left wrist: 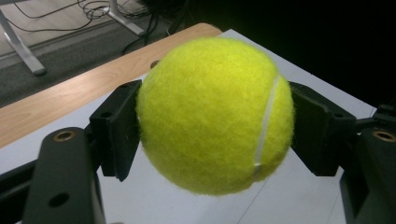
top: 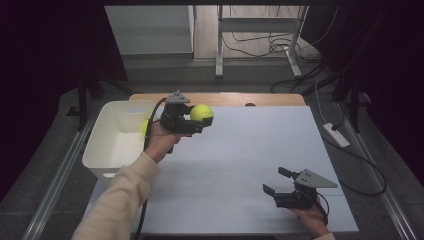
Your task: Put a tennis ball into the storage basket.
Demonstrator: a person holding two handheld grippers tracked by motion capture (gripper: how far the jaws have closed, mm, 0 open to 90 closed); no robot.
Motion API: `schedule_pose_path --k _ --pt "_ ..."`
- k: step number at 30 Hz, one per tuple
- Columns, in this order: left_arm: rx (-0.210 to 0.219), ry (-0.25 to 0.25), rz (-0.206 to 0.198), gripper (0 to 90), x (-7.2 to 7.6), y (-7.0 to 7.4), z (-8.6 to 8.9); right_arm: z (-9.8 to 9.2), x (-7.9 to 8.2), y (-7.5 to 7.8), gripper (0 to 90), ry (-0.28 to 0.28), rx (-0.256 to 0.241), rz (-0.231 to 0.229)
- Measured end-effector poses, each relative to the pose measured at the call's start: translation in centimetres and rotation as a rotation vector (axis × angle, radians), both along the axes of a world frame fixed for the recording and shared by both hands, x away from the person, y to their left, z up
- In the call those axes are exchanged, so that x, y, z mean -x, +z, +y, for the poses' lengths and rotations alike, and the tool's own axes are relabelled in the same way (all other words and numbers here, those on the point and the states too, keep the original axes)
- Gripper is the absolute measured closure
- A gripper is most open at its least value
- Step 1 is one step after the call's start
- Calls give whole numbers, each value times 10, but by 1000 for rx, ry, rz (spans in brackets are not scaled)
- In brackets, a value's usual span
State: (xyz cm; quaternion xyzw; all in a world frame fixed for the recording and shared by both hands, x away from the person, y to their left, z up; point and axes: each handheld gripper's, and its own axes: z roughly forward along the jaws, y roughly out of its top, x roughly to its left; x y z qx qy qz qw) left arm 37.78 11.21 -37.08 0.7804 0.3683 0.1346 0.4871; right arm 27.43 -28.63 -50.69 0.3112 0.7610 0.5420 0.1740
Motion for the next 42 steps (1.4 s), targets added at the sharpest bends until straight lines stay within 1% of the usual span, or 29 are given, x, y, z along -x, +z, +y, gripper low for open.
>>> schedule_pose_path --k 16,22,34,39,42 --pt "-2 29 -18 267 6 8 15 0 0 0 119 -4 2 -1" --pt "14 33 -32 267 10 11 20 0 0 0 119 -4 4 -1" --pt "26 56 -40 267 14 13 32 0 0 0 118 -3 6 -1" --pt "18 62 -43 267 16 14 37 1 0 0 119 -1 8 -1" --pt "20 63 -44 267 17 14 39 1 0 0 119 -3 7 -1"
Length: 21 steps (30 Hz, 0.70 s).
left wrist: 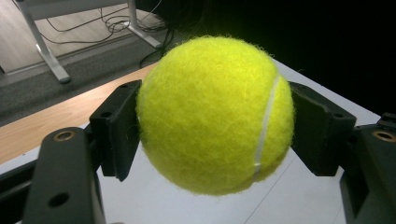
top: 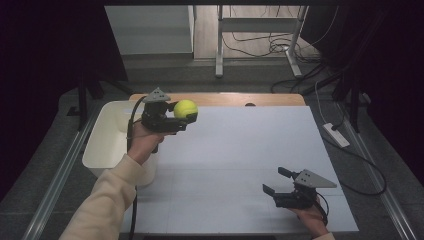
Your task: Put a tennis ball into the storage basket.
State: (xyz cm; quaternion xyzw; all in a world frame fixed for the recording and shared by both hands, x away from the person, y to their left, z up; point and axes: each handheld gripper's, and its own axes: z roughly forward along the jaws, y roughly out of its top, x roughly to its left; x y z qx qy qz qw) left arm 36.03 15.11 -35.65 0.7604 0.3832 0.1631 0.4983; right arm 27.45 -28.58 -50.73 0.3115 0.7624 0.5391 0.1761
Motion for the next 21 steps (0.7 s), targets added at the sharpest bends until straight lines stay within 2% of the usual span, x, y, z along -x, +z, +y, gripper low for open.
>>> schedule_pose_path --k 21 --pt "18 49 -11 267 14 3 31 0 0 0 119 0 1 0"
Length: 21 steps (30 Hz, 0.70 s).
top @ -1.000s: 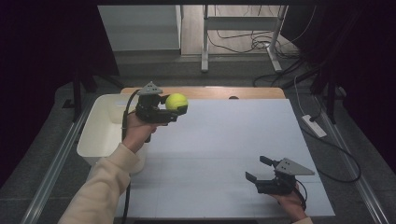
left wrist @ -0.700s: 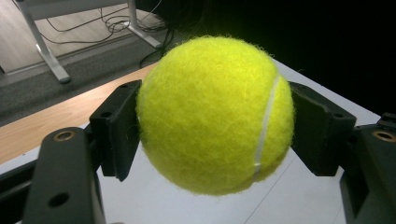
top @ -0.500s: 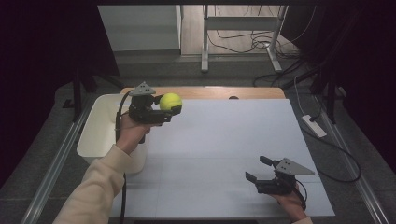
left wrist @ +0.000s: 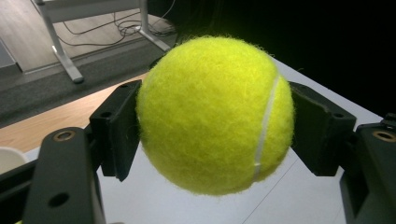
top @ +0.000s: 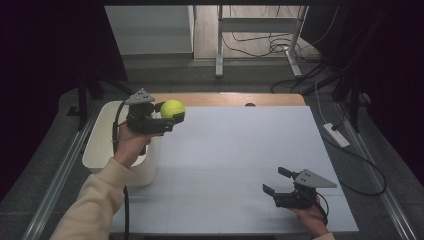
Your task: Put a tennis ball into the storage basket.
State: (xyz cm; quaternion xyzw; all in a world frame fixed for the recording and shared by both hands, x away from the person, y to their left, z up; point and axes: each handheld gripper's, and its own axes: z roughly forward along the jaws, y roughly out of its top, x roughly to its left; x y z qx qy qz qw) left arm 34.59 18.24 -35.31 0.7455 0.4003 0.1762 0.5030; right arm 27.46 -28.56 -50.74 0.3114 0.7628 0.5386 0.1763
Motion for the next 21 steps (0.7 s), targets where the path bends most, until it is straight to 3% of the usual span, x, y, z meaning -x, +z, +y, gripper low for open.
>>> schedule_pose_path --k 21 --pt "-12 122 22 267 11 -8 52 1 -1 -1 119 -4 7 2"
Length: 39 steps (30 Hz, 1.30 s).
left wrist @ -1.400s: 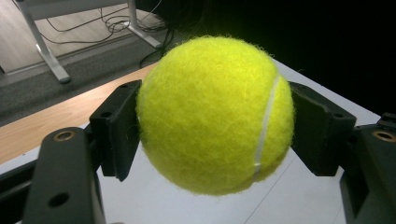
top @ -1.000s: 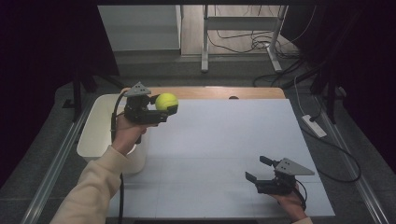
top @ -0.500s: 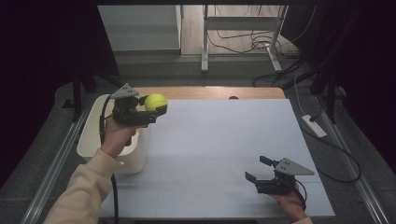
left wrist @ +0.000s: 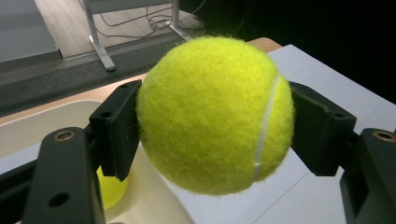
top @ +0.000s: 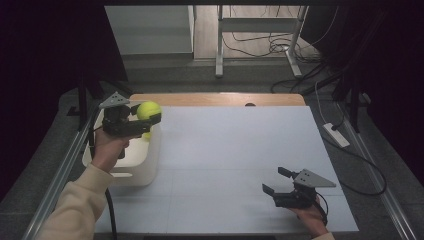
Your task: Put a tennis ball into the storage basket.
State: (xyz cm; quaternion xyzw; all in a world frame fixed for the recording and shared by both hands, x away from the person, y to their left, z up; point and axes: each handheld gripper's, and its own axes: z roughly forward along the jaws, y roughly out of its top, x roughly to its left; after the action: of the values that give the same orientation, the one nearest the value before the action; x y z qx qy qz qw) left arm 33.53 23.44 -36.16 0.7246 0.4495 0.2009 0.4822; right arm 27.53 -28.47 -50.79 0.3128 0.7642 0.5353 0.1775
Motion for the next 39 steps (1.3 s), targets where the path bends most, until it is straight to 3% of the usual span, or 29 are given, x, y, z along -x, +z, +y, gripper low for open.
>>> schedule_pose_path --k 39 --pt "-19 231 81 266 -33 -14 52 -1 0 0 119 -5 -5 0"
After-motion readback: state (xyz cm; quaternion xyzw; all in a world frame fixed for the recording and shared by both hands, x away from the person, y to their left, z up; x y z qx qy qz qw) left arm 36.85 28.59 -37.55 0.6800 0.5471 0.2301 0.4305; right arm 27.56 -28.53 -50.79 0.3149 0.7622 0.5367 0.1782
